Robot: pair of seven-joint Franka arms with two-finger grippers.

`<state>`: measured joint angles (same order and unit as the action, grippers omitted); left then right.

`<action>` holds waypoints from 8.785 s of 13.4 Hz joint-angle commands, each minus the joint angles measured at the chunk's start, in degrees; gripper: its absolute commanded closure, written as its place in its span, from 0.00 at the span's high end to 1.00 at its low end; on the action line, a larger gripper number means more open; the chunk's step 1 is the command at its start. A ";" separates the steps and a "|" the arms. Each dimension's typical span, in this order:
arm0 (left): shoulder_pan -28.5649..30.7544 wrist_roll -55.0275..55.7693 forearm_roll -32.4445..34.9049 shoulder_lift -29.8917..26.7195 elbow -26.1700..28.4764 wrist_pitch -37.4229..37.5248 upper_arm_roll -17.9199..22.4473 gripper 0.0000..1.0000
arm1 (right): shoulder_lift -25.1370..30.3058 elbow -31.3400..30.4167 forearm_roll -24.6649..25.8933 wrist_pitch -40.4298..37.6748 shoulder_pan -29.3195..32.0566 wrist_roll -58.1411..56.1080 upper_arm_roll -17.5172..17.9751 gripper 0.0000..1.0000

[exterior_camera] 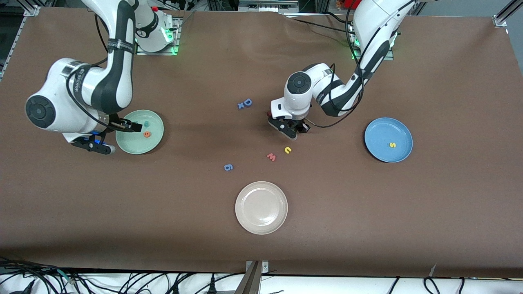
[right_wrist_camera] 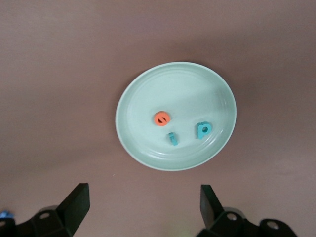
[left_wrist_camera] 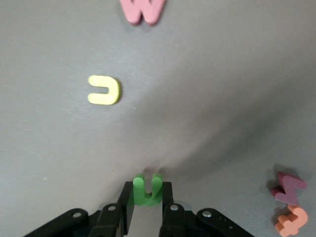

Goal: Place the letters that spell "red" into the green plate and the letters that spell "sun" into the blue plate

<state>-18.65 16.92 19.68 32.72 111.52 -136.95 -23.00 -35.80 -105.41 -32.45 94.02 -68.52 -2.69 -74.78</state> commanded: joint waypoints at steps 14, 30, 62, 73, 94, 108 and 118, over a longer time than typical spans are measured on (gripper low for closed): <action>24.17 -1.00 -4.04 -1.87 -14.74 25.38 0.15 0.00 | 0.38 17.87 -0.07 -17.64 0.58 -6.27 -13.37 1.00; 38.85 -10.76 -4.30 -12.33 10.02 2.94 -0.46 0.00 | 1.08 34.65 0.97 -26.85 25.35 -5.58 8.83 1.00; 9.09 61.02 -14.60 2.16 -6.74 -0.16 -3.20 1.00 | 26.84 17.78 31.22 -7.88 59.91 -0.12 63.79 1.00; 5.55 77.65 4.75 8.06 -7.80 -7.10 -2.66 1.00 | 26.31 17.61 31.31 -7.88 60.00 -0.13 63.61 1.00; 1.95 79.15 4.84 10.35 -11.50 -6.40 0.77 0.30 | 26.31 17.70 31.31 -7.88 60.00 -0.21 63.53 1.00; 2.12 79.24 4.84 10.26 -11.50 -6.22 0.85 0.12 | 26.31 17.87 31.31 -7.79 60.00 -0.21 63.44 1.00; 7.47 59.95 0.28 9.21 -20.09 17.12 0.41 0.08 | 27.80 18.22 31.13 -7.88 60.44 -0.13 62.12 1.00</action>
<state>-13.58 85.02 22.08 42.34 94.04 -125.60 -22.38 -9.58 -86.75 -2.00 86.07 -8.20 -3.46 -12.61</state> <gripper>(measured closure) 0.736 0.000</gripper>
